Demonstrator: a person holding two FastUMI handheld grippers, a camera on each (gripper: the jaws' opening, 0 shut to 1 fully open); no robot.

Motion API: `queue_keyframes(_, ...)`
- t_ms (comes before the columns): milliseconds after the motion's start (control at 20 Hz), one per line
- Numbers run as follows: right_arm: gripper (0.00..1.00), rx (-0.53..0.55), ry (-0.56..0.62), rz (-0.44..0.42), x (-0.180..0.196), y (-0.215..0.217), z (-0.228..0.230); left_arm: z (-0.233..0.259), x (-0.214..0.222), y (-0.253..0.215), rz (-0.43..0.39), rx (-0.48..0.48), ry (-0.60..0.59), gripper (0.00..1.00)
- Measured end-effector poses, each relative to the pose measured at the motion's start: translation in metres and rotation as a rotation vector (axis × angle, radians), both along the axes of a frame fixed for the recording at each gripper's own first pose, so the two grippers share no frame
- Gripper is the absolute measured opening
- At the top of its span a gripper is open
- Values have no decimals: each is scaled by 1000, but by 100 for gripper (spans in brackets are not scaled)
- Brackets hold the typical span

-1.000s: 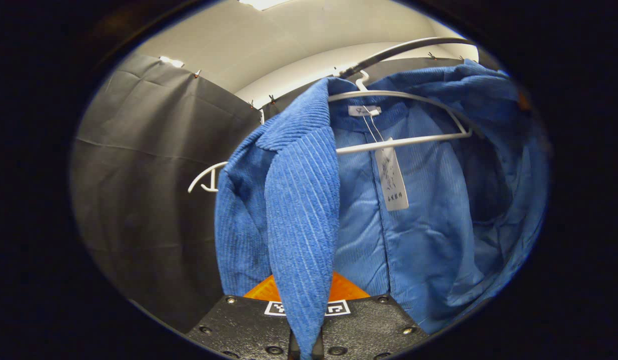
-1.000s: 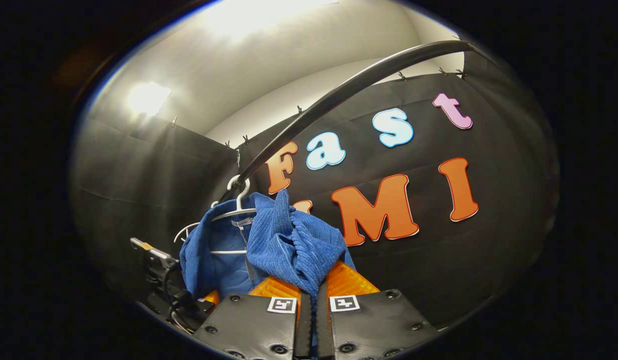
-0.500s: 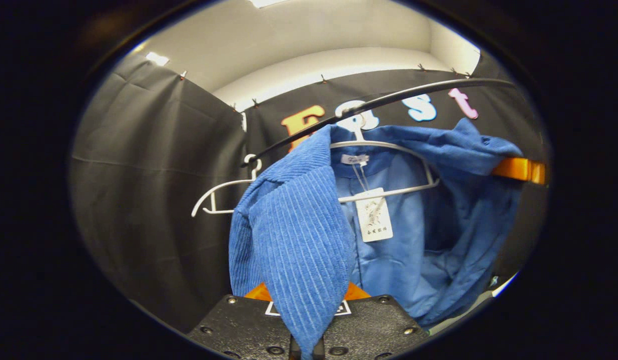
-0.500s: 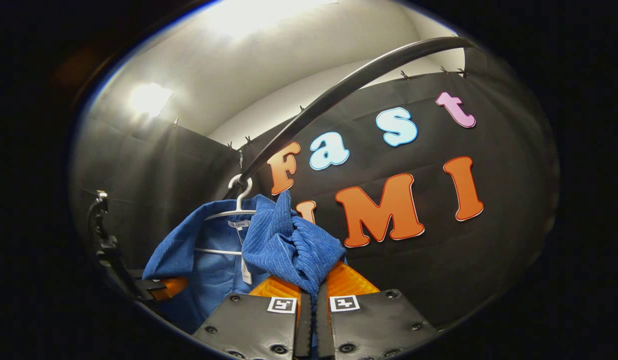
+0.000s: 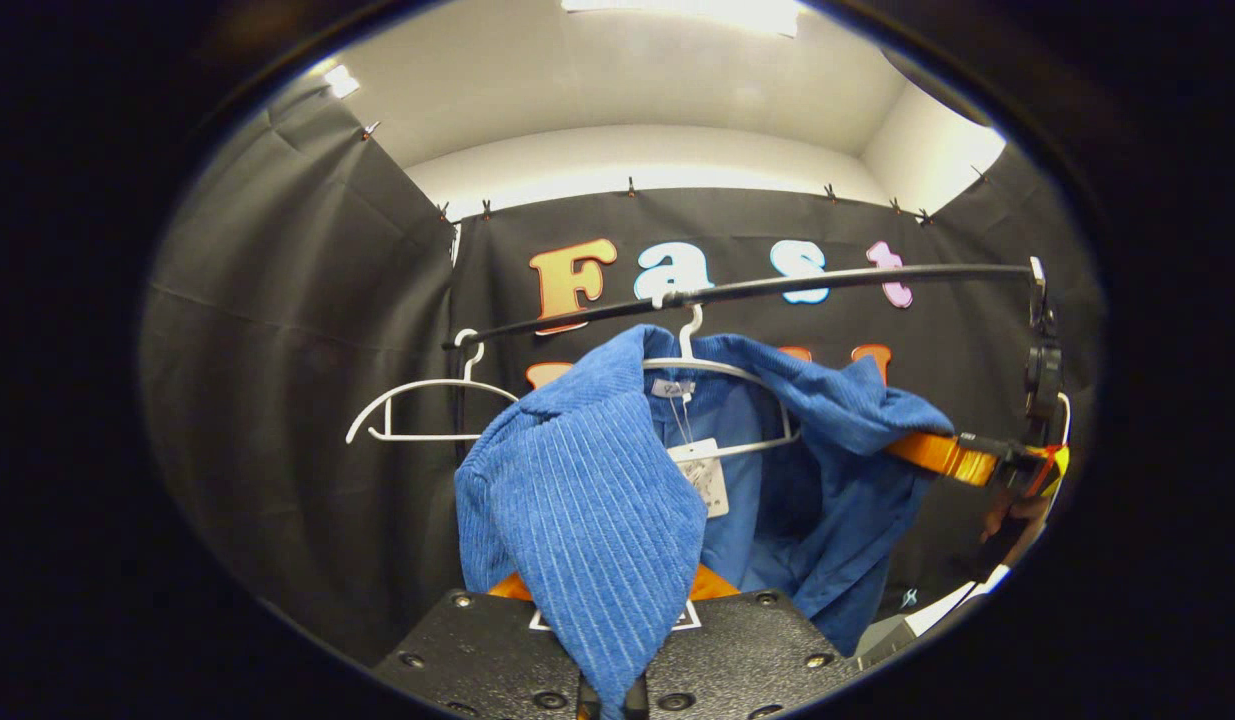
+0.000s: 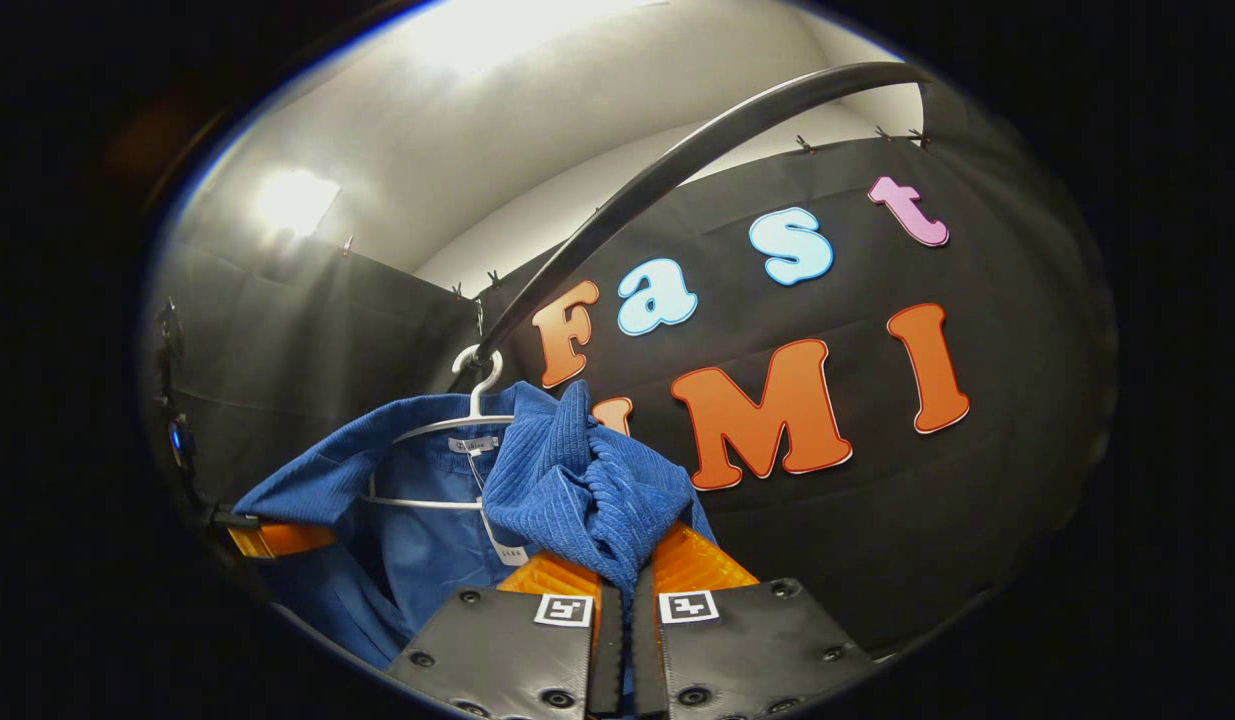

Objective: Grasp the clothes on the hanger with both hands and then place them into the laundry hamper below.

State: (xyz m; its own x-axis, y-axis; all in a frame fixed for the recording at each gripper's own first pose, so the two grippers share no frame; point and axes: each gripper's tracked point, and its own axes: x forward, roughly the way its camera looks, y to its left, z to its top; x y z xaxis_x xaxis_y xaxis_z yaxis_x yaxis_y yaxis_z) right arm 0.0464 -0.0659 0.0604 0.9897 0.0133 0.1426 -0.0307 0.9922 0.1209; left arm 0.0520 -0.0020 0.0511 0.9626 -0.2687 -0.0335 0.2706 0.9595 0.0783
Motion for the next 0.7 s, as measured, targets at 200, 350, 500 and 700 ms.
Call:
queue_keyframes(200, 11, 1, -6, -6, -2, -2, 3, 52, 5, 26, 98, 84, -104, 5)
queue_keyframes(350, 11, -1, -18, -4, -2, 0, 8, 94, 21, 38, 147, 166, -187, 5)
queue_keyframes(500, 11, -4, -23, -1, -5, 0, 11, 126, 46, 54, 182, 224, -246, 5)
queue_keyframes(700, 11, 1, -30, 5, -5, 2, 13, 157, 84, 77, 230, 258, -290, 5)
